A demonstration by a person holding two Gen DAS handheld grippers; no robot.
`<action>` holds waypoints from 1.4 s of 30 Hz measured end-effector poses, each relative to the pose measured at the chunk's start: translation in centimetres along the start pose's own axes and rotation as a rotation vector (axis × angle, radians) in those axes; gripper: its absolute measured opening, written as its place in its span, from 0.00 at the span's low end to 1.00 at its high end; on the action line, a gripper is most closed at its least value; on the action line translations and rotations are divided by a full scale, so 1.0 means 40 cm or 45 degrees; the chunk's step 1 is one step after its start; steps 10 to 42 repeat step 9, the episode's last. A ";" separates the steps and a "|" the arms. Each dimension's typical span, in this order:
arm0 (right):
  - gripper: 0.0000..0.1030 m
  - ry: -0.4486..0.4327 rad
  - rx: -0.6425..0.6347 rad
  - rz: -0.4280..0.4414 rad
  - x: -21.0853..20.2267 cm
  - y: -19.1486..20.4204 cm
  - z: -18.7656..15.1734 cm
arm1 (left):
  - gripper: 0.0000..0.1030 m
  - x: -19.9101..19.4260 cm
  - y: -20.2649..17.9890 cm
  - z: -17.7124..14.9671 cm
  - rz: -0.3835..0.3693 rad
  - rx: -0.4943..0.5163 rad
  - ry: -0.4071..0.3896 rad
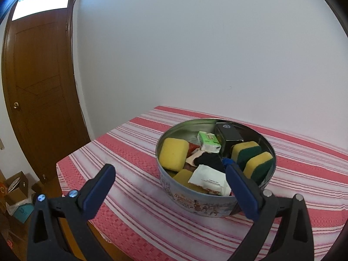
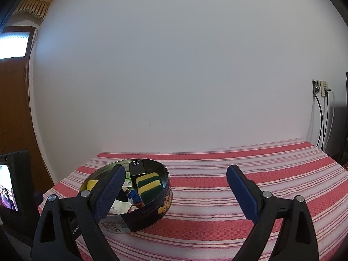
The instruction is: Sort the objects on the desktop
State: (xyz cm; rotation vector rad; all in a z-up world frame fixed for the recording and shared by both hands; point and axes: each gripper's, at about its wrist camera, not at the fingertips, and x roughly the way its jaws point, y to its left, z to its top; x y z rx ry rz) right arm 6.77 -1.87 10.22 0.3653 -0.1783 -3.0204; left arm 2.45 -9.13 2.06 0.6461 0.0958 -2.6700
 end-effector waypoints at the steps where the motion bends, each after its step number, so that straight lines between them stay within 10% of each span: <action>1: 0.93 0.000 0.003 0.000 -0.001 -0.002 0.001 | 1.00 -0.002 -0.002 0.000 0.007 0.004 -0.005; 42: 0.93 0.021 -0.003 -0.017 0.011 -0.010 0.000 | 1.00 -0.007 -0.008 0.010 0.030 0.007 -0.020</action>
